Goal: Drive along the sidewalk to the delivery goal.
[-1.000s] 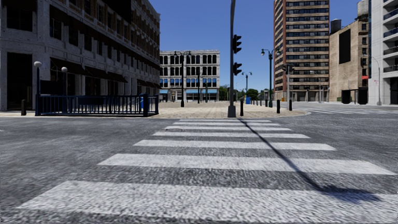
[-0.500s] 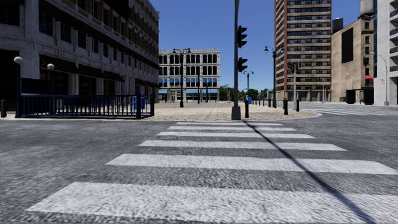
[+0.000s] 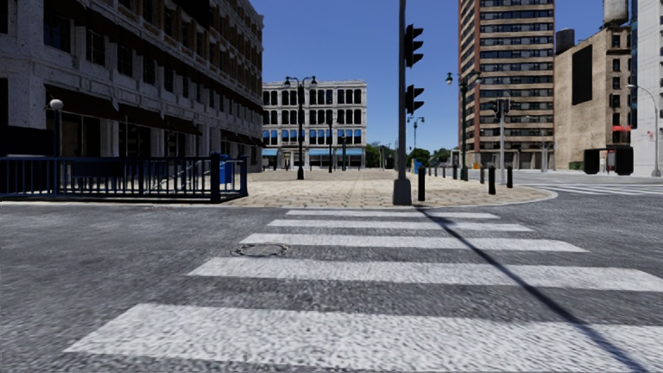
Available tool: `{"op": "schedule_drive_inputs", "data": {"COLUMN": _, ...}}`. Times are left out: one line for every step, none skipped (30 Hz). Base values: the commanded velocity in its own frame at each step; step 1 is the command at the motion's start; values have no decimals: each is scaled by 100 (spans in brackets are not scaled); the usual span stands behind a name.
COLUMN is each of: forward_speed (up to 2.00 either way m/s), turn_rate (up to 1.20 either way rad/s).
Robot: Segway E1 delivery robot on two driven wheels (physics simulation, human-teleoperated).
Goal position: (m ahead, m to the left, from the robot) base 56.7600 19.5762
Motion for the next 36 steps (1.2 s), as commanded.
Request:
{"op": "schedule_drive_inputs", "data": {"forward_speed": 200, "turn_rate": -10}}
{"op": "schedule_drive_inputs", "data": {"forward_speed": 200, "turn_rate": -11}}
{"op": "schedule_drive_inputs", "data": {"forward_speed": 200, "turn_rate": -11}}
{"op": "schedule_drive_inputs", "data": {"forward_speed": 200, "turn_rate": -11}}
{"op": "schedule_drive_inputs", "data": {"forward_speed": 200, "turn_rate": -11}}
{"op": "schedule_drive_inputs", "data": {"forward_speed": 200, "turn_rate": -11}}
{"op": "schedule_drive_inputs", "data": {"forward_speed": 200, "turn_rate": -11}}
{"op": "schedule_drive_inputs", "data": {"forward_speed": 200, "turn_rate": -11}}
{"op": "schedule_drive_inputs", "data": {"forward_speed": 200, "turn_rate": -11}}
{"op": "schedule_drive_inputs", "data": {"forward_speed": 200, "turn_rate": -11}}
{"op": "schedule_drive_inputs", "data": {"forward_speed": 200, "turn_rate": -11}}
{"op": "schedule_drive_inputs", "data": {"forward_speed": 200, "turn_rate": -11}}
{"op": "schedule_drive_inputs", "data": {"forward_speed": 200, "turn_rate": -12}}
{"op": "schedule_drive_inputs", "data": {"forward_speed": 200, "turn_rate": -12}}
{"op": "schedule_drive_inputs", "data": {"forward_speed": 200, "turn_rate": -14}}
{"op": "schedule_drive_inputs", "data": {"forward_speed": 200, "turn_rate": -15}}
{"op": "schedule_drive_inputs", "data": {"forward_speed": 200, "turn_rate": -17}}
{"op": "schedule_drive_inputs", "data": {"forward_speed": 200, "turn_rate": -17}}
{"op": "schedule_drive_inputs", "data": {"forward_speed": 200, "turn_rate": -18}}
{"op": "schedule_drive_inputs", "data": {"forward_speed": 200, "turn_rate": -18}}
{"op": "schedule_drive_inputs", "data": {"forward_speed": 200, "turn_rate": -18}}
{"op": "schedule_drive_inputs", "data": {"forward_speed": 200, "turn_rate": -18}}
{"op": "schedule_drive_inputs", "data": {"forward_speed": 200, "turn_rate": -19}}
{"op": "schedule_drive_inputs", "data": {"forward_speed": 200, "turn_rate": -20}}
{"op": "schedule_drive_inputs", "data": {"forward_speed": 200, "turn_rate": -22}}
{"op": "schedule_drive_inputs", "data": {"forward_speed": 200, "turn_rate": -22}}
{"op": "schedule_drive_inputs", "data": {"forward_speed": 200, "turn_rate": -23}}
{"op": "schedule_drive_inputs", "data": {"forward_speed": 200, "turn_rate": -23}}
{"op": "schedule_drive_inputs", "data": {"forward_speed": 200, "turn_rate": -23}}
{"op": "schedule_drive_inputs", "data": {"forward_speed": 200, "turn_rate": -24}}
{"op": "schedule_drive_inputs", "data": {"forward_speed": 200, "turn_rate": -24}}
{"op": "schedule_drive_inputs", "data": {"forward_speed": 200, "turn_rate": -24}}
{"op": "schedule_drive_inputs", "data": {"forward_speed": 200, "turn_rate": -24}}
{"op": "schedule_drive_inputs", "data": {"forward_speed": 200, "turn_rate": -24}}
{"op": "schedule_drive_inputs", "data": {"forward_speed": 200, "turn_rate": -24}}
{"op": "schedule_drive_inputs", "data": {"forward_speed": 200, "turn_rate": -24}}
